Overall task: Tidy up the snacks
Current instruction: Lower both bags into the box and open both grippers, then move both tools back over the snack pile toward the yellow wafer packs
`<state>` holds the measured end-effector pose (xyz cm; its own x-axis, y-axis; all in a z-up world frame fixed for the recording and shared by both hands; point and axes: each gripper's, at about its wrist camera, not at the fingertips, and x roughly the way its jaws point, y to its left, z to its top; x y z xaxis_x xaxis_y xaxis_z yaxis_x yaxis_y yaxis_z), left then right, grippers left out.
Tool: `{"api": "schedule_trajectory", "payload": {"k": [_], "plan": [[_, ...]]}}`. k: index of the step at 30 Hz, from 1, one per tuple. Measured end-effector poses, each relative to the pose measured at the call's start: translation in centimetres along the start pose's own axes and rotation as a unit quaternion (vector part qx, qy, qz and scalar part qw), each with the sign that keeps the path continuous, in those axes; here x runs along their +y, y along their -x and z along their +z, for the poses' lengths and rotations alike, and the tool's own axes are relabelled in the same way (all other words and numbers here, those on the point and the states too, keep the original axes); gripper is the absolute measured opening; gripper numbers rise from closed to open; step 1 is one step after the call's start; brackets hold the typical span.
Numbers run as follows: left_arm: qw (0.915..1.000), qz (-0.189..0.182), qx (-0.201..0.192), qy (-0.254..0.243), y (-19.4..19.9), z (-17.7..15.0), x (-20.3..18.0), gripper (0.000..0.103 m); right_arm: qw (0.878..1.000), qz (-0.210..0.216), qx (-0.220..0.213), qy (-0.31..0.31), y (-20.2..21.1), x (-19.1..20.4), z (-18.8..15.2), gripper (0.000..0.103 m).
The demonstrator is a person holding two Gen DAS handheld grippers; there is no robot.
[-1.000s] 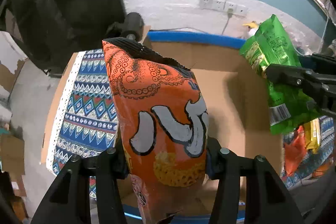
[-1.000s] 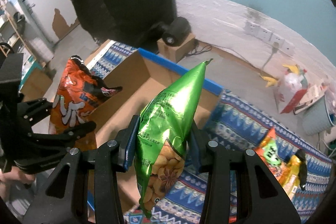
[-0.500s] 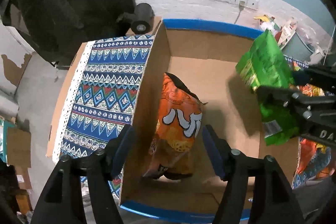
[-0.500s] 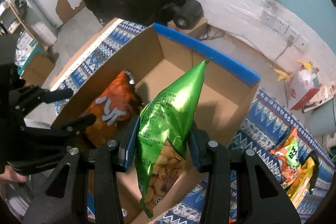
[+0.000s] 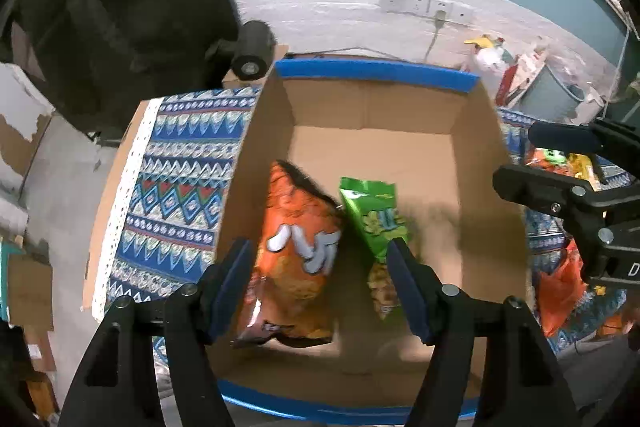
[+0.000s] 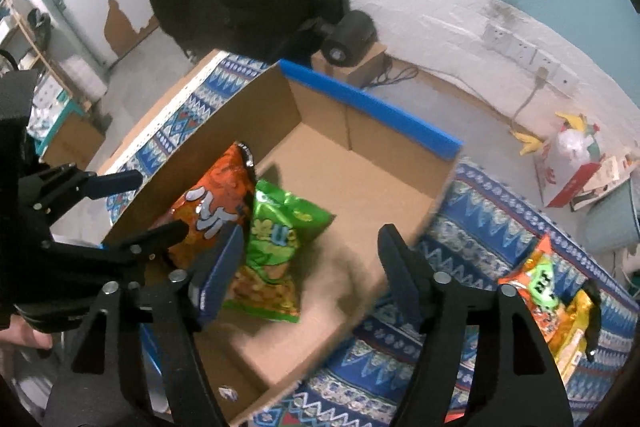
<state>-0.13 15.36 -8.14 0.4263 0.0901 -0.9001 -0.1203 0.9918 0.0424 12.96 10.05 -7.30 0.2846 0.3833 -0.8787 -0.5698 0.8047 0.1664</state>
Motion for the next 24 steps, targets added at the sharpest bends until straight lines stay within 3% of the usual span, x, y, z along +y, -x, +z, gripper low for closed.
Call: {"api": "schedule_trajectory", "payload": {"k": [16,24], "plan": [[0.9977,-0.043,-0.009,-0.051,1.3,1.2,-7.7,0.073,0.997,-0.037,-0.025,-0.062,6.0,-8.0,-4.8,0.072],[0.9945,-0.046,-0.009,-0.094,1.6,1.5,-12.5,0.073,0.993,-0.061,-0.028,-0.099,8.4,-12.4,-8.5,0.072]]}}
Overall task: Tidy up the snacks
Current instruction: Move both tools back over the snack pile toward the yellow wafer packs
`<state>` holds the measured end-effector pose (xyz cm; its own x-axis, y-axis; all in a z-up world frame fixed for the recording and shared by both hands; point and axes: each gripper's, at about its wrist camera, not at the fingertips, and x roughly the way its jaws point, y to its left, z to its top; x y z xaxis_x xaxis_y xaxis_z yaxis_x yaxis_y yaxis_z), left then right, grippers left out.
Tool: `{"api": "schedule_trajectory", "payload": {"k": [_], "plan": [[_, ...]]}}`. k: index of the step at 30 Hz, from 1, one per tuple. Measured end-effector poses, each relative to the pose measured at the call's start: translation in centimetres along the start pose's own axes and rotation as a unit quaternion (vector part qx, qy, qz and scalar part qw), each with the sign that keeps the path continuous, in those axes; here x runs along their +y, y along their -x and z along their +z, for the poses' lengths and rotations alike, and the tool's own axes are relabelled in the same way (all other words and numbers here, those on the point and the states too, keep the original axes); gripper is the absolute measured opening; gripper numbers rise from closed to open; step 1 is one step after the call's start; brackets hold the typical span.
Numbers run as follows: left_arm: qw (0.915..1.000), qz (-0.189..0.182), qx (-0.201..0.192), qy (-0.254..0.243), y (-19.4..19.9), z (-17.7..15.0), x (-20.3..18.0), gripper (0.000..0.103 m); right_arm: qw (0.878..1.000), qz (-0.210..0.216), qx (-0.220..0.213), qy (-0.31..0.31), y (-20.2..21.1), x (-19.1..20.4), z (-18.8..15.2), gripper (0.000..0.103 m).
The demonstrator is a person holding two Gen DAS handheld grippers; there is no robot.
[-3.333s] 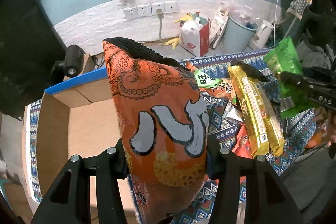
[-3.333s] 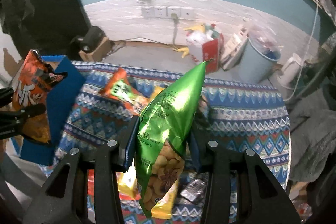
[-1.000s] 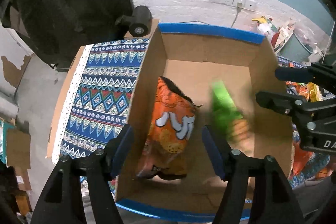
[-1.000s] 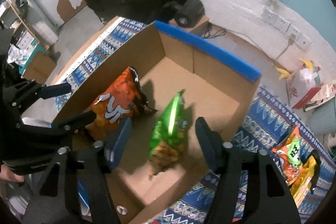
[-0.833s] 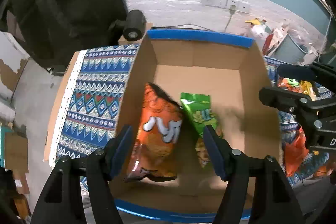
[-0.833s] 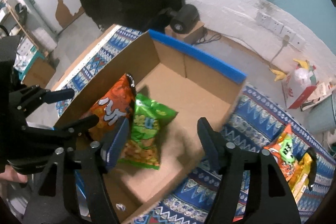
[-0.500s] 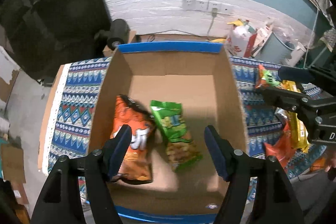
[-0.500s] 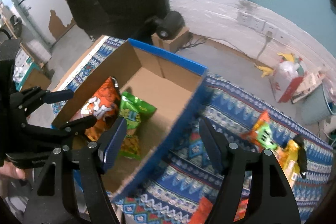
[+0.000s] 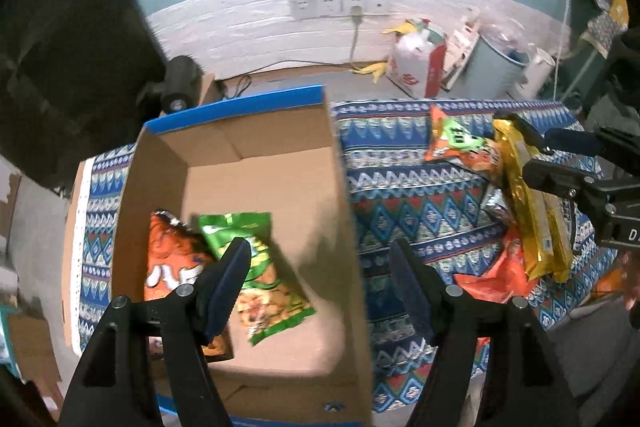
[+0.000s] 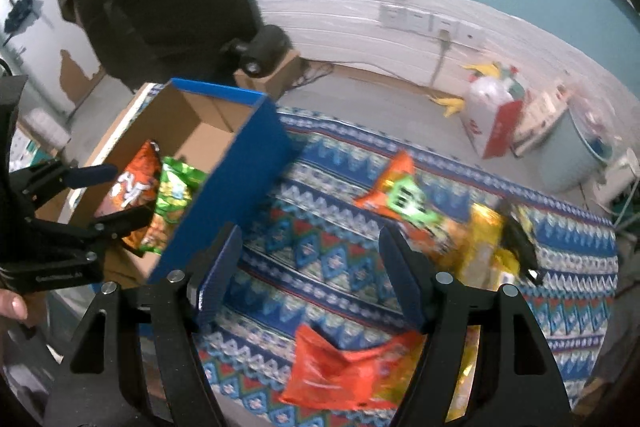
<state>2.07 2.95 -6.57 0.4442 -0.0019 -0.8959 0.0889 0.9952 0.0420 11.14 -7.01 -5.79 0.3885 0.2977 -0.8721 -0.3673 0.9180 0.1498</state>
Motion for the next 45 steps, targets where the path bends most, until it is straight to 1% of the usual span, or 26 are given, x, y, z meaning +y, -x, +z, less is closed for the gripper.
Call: {"api": "schedule_trajectory", "payload": {"k": [11,14,17,21,27,33,37,38,39,41,42,43,44,45], "plan": [[0.9981,-0.016,0.015,-0.058,-1.1,0.9,-6.8,0.073,0.998,-0.032,-0.004,-0.053,2.0,-7.0,-3.8,0.072],[0.9973,-0.016,0.022,-0.069,-1.7,1.0,-8.2,0.074,0.997,-0.049,0.003,-0.065,1.8,-8.8,-4.9,0.072],[0.9961,-0.024,0.031,-0.079,-2.4,0.9,-9.5,0.074,0.994,-0.059,0.015,-0.085,1.2,-11.2,-6.2,0.072],[0.9948,-0.020,0.035,-0.093,-3.4,0.9,-11.0,0.074,0.991,-0.072,0.030,-0.105,0.3,-13.4,-7.6,0.072],[0.9925,-0.017,0.058,-0.107,-5.9,0.9,-12.9,0.074,0.989,-0.079,0.060,-0.113,-1.6,-14.7,-9.2,0.072],[0.9909,-0.033,0.076,-0.106,-7.7,1.2,-14.6,0.074,0.987,-0.078,0.084,-0.117,-3.6,-15.7,-10.3,0.072],[0.9902,-0.036,0.085,-0.105,-8.7,1.5,-15.8,0.074,0.985,-0.077,0.096,-0.119,-5.1,-16.0,-11.1,0.071],[0.9901,-0.039,0.089,-0.102,-9.0,1.6,-16.1,0.074,0.985,-0.077,0.098,-0.119,-5.4,-16.0,-11.3,0.070],[0.9900,-0.043,0.093,-0.098,-9.2,1.8,-16.4,0.074,0.985,-0.074,0.099,-0.119,-5.7,-16.1,-11.4,0.063],[0.9899,-0.052,0.098,-0.088,-9.6,2.2,-16.8,0.074,0.985,-0.062,0.103,-0.121,-6.1,-16.1,-11.5,0.052],[0.9899,-0.058,0.100,-0.082,-9.8,2.4,-17.0,0.074,0.985,-0.056,0.105,-0.123,-6.2,-16.1,-11.6,0.043],[0.9900,-0.062,0.102,-0.075,-9.9,2.6,-17.3,0.074,0.986,-0.050,0.103,-0.123,-6.2,-16.1,-11.7,0.037],[0.9901,-0.065,0.102,-0.071,-10.0,2.8,-17.5,0.074,0.986,-0.051,0.101,-0.121,-6.1,-16.1,-11.7,0.032],[0.9904,-0.070,0.101,-0.064,-10.1,3.1,-17.8,0.074,0.987,-0.057,0.099,-0.115,-5.8,-16.0,-11.7,0.031]]}}
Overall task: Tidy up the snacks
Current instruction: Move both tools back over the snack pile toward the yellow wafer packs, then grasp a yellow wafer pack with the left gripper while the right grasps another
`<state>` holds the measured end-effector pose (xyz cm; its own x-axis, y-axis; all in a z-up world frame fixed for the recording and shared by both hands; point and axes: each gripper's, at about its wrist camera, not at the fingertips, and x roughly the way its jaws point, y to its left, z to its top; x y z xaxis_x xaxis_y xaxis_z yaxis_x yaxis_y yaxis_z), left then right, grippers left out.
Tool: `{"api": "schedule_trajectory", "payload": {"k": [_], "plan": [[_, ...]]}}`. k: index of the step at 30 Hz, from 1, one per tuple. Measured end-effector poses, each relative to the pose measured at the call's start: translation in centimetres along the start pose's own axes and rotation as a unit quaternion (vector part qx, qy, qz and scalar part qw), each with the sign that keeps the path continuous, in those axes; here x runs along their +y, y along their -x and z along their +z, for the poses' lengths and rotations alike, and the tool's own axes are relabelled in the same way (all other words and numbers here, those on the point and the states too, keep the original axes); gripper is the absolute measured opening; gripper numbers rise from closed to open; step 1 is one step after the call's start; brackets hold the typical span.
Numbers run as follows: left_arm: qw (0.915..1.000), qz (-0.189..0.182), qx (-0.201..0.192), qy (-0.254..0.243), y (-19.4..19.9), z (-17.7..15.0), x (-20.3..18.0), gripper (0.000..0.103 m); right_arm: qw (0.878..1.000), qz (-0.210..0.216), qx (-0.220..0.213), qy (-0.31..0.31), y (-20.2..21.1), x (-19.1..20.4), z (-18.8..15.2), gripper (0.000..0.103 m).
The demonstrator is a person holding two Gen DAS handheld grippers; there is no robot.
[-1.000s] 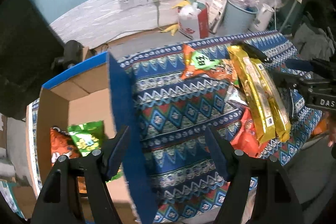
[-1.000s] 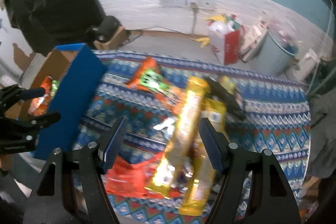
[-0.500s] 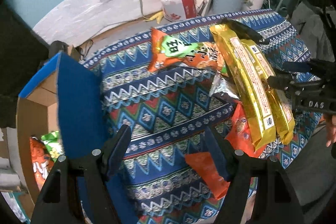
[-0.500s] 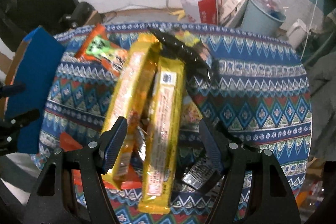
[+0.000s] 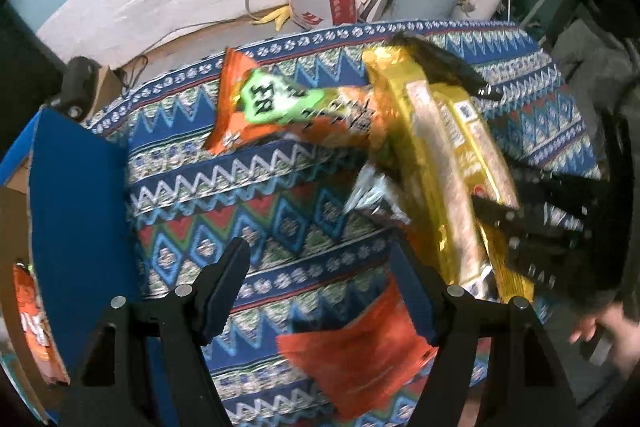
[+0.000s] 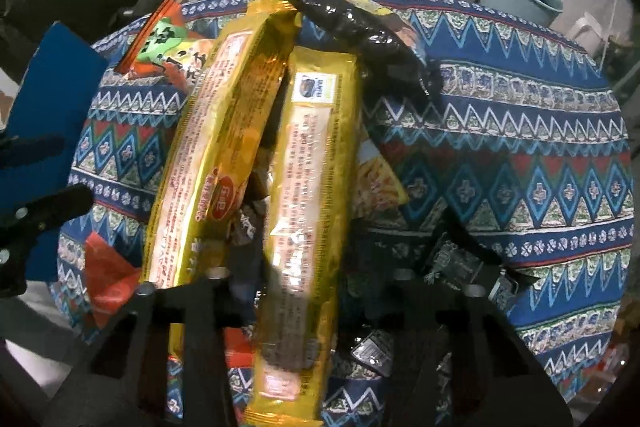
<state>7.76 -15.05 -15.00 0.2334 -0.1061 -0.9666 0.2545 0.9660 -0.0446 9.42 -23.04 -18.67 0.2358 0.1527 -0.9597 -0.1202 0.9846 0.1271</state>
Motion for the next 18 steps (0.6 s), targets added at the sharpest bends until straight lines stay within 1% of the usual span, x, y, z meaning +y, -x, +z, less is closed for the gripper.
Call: {"api": "schedule_trajectory", "payload": {"k": [2,5,6,8,11,15,16,18], "plan": [[0.9999,-0.007,-0.006,0.014,-0.1,0.6,-0.4,0.074,1.000,-0.007,-0.006,0.002,0.6,-0.2,-0.1,0.031],[0.9989,-0.023,-0.020,0.037,0.0,1.3,-0.9,0.075,1.000,0.001,-0.014,-0.007,1.6,-0.9,-0.1,0.030],[0.9986,-0.029,-0.023,0.039,-0.1,1.5,-1.3,0.077,1.000,0.000,-0.017,-0.008,1.9,-1.1,-0.2,0.030],[0.9985,-0.027,-0.024,0.041,-0.4,1.9,-2.0,0.078,1.000,-0.004,-0.020,-0.006,2.4,-1.3,-0.3,0.030],[0.9985,-0.030,-0.015,0.043,-1.1,2.4,-2.8,0.078,1.000,-0.011,-0.020,-0.006,2.9,-1.8,-0.6,0.030],[0.9980,-0.039,0.004,0.050,-2.3,3.0,-4.2,0.079,1.000,-0.009,-0.023,-0.012,3.2,-2.5,-0.8,0.030],[0.9979,-0.037,0.008,0.053,-2.7,3.2,-4.6,0.081,1.000,-0.010,-0.024,-0.014,3.2,-2.6,-0.9,0.030],[0.9980,-0.031,0.013,0.054,-3.4,3.4,-5.4,0.081,0.999,-0.012,-0.026,-0.023,3.5,-3.3,-0.9,0.030]]}}
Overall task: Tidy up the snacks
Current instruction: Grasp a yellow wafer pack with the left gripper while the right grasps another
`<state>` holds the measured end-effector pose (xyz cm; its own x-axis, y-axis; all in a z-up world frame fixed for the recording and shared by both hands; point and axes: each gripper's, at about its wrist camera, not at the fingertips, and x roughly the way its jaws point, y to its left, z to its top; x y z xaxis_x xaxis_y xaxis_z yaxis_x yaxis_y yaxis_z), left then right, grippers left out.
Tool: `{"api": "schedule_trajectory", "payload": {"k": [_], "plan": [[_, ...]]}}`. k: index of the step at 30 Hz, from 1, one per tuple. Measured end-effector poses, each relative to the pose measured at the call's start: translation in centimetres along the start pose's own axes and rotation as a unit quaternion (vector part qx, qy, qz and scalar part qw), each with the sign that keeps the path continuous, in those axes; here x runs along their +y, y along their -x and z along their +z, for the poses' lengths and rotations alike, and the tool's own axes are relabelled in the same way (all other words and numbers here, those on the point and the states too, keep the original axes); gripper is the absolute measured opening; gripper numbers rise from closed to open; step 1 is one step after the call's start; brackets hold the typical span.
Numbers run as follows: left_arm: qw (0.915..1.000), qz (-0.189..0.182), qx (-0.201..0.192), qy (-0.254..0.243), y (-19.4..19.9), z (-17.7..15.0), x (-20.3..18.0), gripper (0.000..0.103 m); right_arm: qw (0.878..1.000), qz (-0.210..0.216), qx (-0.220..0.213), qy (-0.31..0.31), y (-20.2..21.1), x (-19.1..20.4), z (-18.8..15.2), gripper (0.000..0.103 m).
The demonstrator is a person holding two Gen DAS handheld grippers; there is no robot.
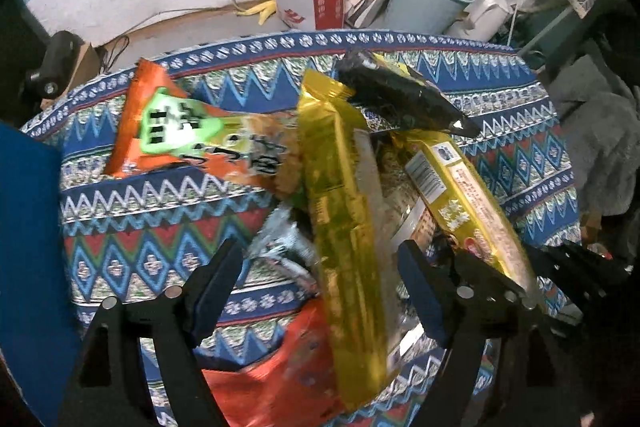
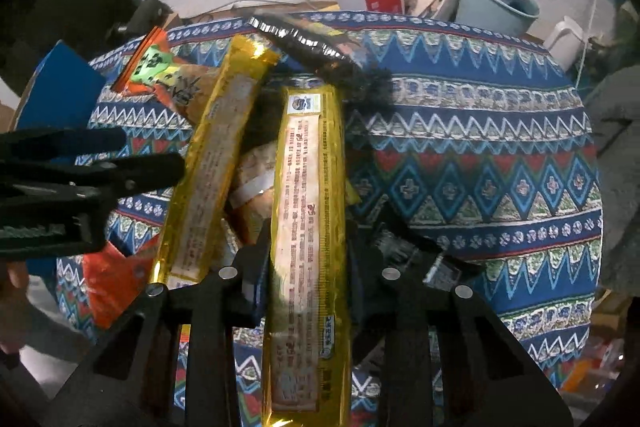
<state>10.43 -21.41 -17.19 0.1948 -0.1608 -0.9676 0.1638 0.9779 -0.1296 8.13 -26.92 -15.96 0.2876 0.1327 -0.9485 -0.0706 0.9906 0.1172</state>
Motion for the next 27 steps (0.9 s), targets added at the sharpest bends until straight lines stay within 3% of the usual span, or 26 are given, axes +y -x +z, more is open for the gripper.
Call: {"api": "schedule_trajectory", "payload": {"k": [5,11,15,20,21,27], "plan": [[0.9994,0.021,0.024,-0.010,-2.3,0.3,-1.8,0.081,1.000,-0.006,-0.007,-0.019,0.5,-1.4,0.3,0.030],[0.9994,0.012,0.031,-0.012,-4.0,0.0,-2.4,0.080,1.000,-0.008,-0.008,-0.020,0.4,-2.0,0.5,0.030],[0.9994,-0.007,0.019,-0.029,-3.4,-0.4,-2.7,0.045,1.000,-0.005,-0.012,-0.018,0.6,-1.9,0.3,0.030],[0.9989,-0.013,0.011,-0.043,-2.5,-0.9,-2.3,0.035,1.000,0.000,-0.019,-0.017,1.3,-1.6,0.2,0.030],[0.9990,-0.015,0.007,-0.042,-2.2,-1.0,-2.1,0.029,1.000,0.001,-0.021,-0.017,1.4,-1.6,0.2,0.030],[0.9988,-0.024,-0.002,-0.043,-0.5,-1.8,-0.6,0.028,0.999,0.010,-0.032,-0.006,2.6,-0.5,0.3,0.030]]}}
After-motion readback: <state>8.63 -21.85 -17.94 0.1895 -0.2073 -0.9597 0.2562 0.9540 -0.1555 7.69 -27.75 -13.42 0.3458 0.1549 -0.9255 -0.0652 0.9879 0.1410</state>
